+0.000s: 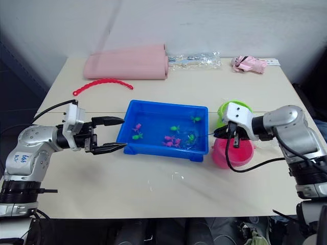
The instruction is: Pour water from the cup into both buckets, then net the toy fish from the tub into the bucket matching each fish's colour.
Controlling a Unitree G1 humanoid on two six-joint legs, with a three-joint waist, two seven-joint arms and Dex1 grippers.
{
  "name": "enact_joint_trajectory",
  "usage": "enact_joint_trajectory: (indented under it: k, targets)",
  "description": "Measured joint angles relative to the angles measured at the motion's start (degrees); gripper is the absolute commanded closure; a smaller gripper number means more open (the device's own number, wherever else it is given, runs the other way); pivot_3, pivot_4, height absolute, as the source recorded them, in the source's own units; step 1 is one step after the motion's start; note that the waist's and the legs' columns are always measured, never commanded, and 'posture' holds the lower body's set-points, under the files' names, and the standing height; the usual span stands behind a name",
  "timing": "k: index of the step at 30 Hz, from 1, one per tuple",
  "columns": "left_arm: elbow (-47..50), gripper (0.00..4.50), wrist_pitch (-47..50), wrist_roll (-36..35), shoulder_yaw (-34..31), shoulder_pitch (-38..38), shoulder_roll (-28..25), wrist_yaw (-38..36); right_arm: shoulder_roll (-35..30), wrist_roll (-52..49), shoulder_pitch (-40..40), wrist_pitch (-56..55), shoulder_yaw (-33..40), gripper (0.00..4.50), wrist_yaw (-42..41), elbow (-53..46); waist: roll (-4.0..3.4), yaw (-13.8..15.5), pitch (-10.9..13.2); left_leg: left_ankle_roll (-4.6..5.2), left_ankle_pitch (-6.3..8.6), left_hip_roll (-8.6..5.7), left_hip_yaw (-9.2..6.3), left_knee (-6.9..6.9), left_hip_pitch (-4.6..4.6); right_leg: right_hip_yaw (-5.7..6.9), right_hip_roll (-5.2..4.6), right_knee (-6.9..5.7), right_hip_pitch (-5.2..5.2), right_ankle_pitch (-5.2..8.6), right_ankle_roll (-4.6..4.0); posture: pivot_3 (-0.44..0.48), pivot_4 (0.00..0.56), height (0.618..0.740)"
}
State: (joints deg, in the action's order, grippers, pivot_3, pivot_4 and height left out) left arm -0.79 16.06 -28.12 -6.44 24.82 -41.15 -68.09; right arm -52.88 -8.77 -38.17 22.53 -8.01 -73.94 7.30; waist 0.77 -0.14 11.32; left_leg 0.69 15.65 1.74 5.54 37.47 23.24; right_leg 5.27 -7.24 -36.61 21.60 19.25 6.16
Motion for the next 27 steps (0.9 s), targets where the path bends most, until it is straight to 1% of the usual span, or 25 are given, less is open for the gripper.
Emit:
enact_joint_trajectory:
  k: [12,18,27]
  targets:
    - [0.0,0.03,-0.2,0.0,0.0,0.0,0.2,0.0,-0.4,2.5,0.4,-5.2,-1.9,4.50,-0.9,-0.2,0.00,0.0,0.0,0.00,0.00,0.00,0.01,0.00,0.00,-0.01,0.00,0.00,0.01,0.00,0.00,0.000,0.150,0.740]
    - [0.0,0.03,-0.3,0.0,0.0,0.0,0.2,0.1,3.2,3.6,0.2,-3.6,-4.3,4.50,0.1,-0.8,0.00,0.0,0.0,0.00,0.00,0.00,0.01,0.01,0.00,-0.01,0.01,-0.02,0.01,0.00,0.00,0.000,0.150,0.740]
    - [0.0,0.03,-0.3,0.0,-0.2,0.0,0.1,0.4,5.5,3.5,0.2,-1.7,-4.3,4.50,1.4,-1.6,0.00,-0.1,0.0,0.00,0.00,0.00,0.00,0.00,0.00,0.00,0.01,-0.02,0.01,0.00,0.00,0.000,0.150,0.740]
